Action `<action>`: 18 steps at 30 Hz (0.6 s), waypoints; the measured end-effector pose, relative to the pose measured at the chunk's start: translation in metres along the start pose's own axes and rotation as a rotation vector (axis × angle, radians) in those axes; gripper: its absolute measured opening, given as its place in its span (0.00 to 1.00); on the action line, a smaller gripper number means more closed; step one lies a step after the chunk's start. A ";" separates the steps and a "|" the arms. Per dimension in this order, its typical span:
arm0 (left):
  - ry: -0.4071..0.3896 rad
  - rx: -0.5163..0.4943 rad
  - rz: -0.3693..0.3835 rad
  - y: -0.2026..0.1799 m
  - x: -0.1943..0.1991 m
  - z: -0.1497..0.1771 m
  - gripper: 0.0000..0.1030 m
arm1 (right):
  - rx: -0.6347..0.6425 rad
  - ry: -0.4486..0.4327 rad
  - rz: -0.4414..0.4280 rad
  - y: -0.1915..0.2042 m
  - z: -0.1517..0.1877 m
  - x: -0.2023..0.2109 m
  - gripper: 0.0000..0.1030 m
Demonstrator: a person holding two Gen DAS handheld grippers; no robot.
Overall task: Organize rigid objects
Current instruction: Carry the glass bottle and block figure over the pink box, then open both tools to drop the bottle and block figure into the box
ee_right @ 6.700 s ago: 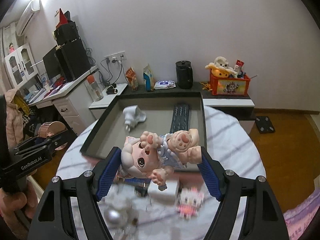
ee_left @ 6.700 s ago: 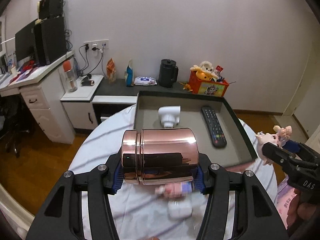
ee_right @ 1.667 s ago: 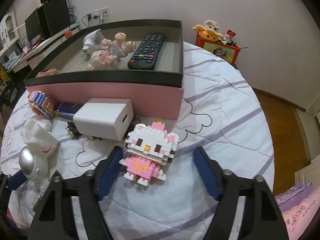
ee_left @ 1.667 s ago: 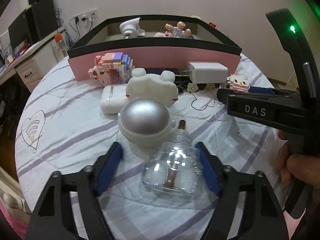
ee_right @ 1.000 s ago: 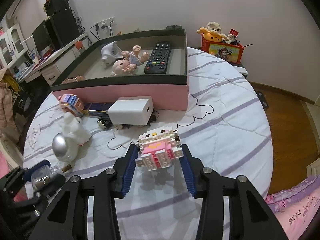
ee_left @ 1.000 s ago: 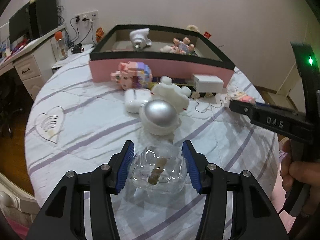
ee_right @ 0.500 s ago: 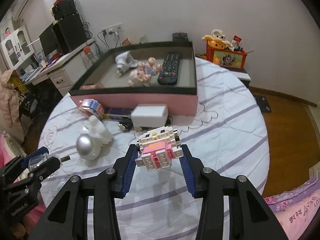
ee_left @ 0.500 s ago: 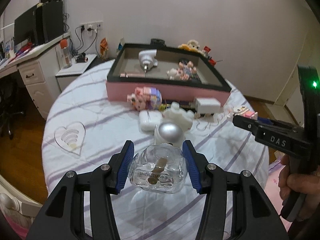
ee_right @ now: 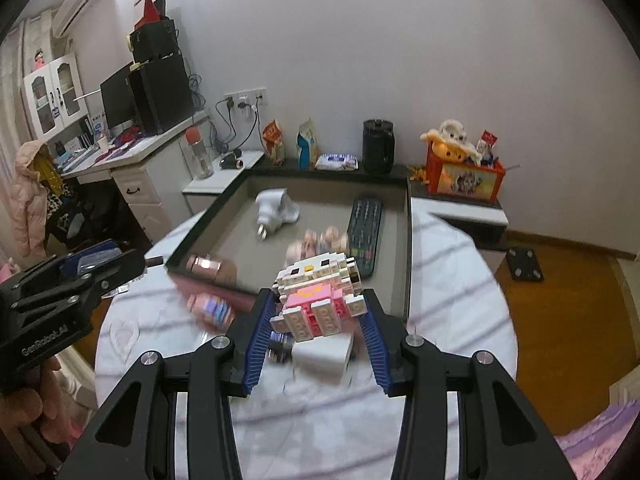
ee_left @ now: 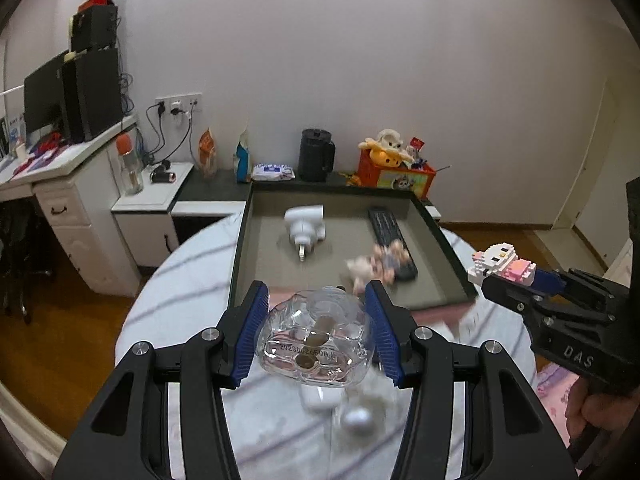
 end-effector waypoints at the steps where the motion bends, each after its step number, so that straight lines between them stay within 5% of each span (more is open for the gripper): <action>1: 0.000 -0.003 -0.002 0.000 -0.005 -0.005 0.50 | 0.001 0.000 -0.001 0.000 -0.006 -0.004 0.43; 8: 0.058 -0.022 -0.008 -0.006 -0.070 -0.029 0.50 | -0.001 0.049 0.011 -0.010 -0.031 -0.051 0.43; 18: 0.190 -0.042 -0.009 -0.016 -0.147 -0.016 0.50 | -0.037 0.164 0.020 -0.032 -0.015 -0.105 0.43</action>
Point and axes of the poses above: each gripper's, at about its wrist camera, not at the fingertips, and x roughly against the way its jaws point, y to its left, z to its underside, the point moved 4 cm from there along -x, roughly the way its jaws point, and after that the axes turned 1 degree about -y, right-handed, at the moved point
